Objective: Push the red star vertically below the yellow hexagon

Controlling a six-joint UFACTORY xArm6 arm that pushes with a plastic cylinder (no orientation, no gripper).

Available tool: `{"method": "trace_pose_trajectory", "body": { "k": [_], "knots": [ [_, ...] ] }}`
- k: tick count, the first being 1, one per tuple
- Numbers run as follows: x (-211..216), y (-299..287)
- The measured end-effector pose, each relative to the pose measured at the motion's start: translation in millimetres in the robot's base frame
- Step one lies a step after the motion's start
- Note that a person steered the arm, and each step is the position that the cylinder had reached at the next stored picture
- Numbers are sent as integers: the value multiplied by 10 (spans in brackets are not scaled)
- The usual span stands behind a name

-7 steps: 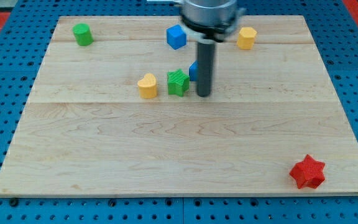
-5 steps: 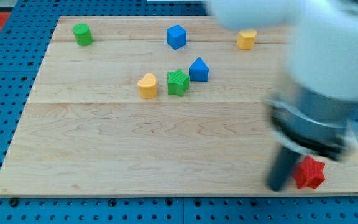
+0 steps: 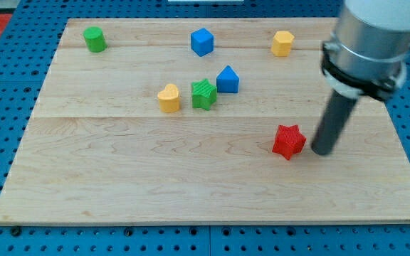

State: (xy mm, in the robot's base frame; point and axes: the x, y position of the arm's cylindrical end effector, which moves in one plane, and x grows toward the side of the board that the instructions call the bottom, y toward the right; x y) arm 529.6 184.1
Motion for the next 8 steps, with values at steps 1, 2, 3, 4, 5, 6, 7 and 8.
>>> {"method": "trace_pose_trajectory", "body": {
  "k": [1,2,3,4,5,6,7,8],
  "knots": [
    [606,-302],
    [160,-543],
    [-446,-311],
    [-493,-84],
    [96,-385],
    [-332,-846],
    [-1038,-423],
    [-1274,-172]
  ]
}}
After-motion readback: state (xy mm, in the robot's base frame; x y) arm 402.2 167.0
